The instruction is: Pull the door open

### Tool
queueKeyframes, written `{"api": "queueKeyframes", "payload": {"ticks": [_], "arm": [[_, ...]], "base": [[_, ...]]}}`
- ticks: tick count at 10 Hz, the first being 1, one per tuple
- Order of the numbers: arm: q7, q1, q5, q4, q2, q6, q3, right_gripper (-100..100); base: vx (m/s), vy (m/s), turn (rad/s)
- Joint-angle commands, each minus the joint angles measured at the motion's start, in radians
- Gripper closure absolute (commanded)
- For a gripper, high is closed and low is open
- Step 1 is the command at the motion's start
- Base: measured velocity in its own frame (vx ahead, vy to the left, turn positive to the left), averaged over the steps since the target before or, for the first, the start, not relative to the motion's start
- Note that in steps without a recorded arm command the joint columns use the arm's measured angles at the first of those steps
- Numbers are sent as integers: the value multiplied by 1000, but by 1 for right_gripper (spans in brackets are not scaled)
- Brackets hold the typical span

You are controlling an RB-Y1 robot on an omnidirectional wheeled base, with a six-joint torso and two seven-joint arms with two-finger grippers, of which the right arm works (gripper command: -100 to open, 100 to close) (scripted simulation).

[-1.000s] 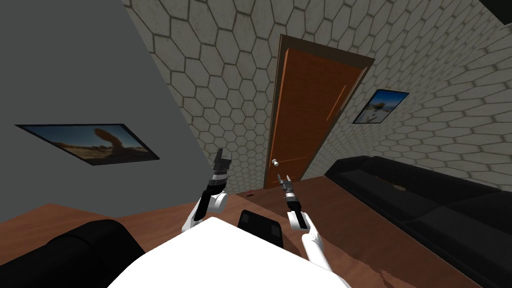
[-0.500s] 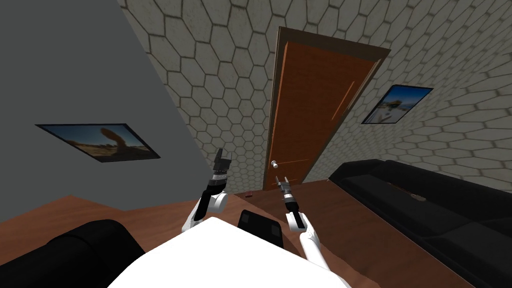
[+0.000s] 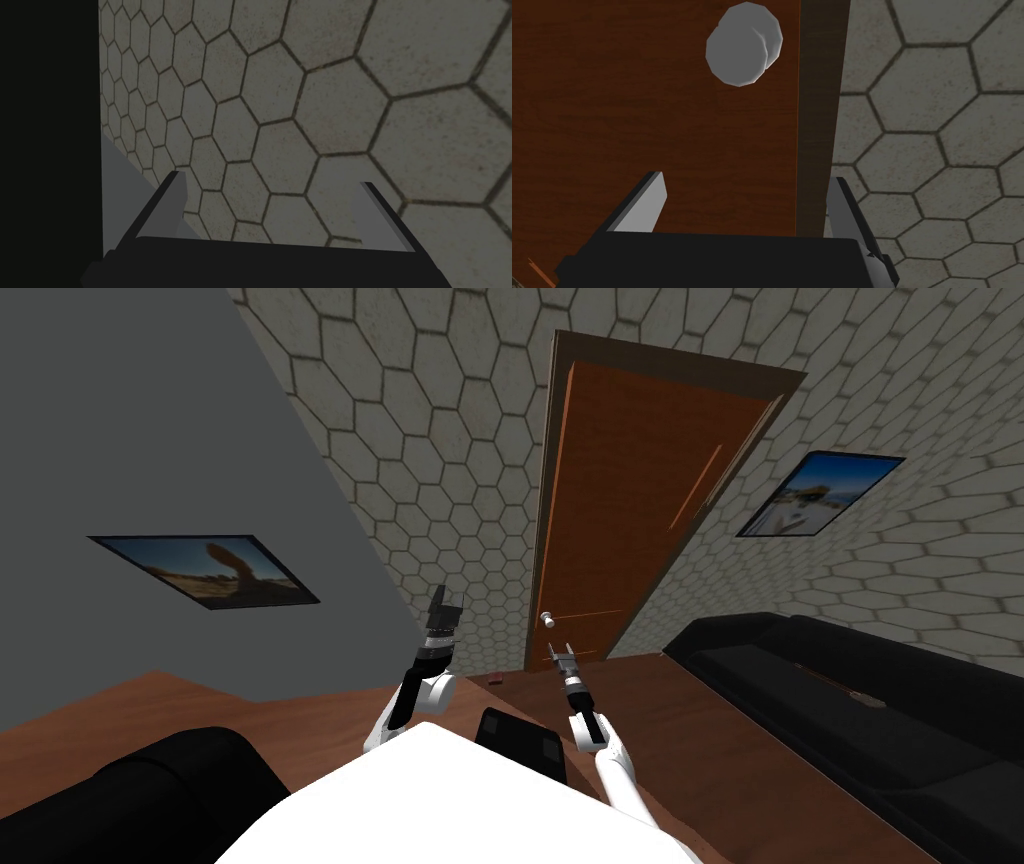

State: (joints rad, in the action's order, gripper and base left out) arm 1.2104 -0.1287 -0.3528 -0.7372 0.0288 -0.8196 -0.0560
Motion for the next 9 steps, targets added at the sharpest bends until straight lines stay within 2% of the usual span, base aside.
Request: {"api": "queueKeyframes", "payload": {"ticks": [1, 3, 5, 7, 8, 9], "arm": [[37, -19, -12, 47, -9, -4, -2, -100], [57, -30, -18, 76, -14, -8, -4, -100], [92, -50, -29, 128, -24, -16, -7, -100], [99, -54, -31, 139, -26, -17, -8, -100], [93, -49, -31, 125, -25, -12, -6, -100], [91, -51, -21, 141, -3, -21, -30, -100]], "base": [[97, -87, 99], [83, -92, 48], [79, -93, 55], [49, -56, 21], [16, -16, 4], [-61, 26, 237]]}}
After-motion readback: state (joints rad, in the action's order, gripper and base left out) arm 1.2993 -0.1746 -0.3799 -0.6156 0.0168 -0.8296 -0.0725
